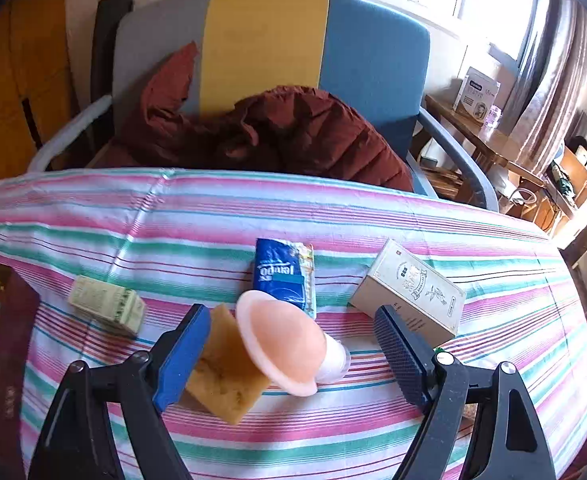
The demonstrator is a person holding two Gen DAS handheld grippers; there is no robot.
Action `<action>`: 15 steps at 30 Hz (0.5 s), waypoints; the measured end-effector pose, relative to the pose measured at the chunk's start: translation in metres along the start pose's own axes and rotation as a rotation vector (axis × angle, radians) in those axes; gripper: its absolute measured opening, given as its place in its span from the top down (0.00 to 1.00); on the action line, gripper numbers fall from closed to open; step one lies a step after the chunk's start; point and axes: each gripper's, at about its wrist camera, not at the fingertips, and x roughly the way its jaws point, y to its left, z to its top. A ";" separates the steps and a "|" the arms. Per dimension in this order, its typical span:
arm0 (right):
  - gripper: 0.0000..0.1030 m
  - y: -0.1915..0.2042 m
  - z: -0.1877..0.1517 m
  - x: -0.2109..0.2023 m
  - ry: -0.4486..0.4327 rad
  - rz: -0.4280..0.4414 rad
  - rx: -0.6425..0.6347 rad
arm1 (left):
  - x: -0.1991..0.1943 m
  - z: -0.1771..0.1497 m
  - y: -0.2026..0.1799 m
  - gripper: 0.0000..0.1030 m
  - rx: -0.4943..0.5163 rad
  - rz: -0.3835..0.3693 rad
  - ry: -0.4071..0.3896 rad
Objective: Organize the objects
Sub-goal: 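Move both tools back from the tray toward the remaining items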
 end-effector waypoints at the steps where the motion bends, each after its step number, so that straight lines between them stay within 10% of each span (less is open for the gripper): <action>1: 0.21 -0.003 -0.002 0.006 0.019 -0.002 0.000 | -0.001 0.000 -0.001 0.30 0.001 0.000 0.001; 15: 0.21 -0.116 -0.098 -0.037 0.144 0.051 0.085 | 0.021 -0.009 -0.010 0.30 -0.009 -0.036 0.060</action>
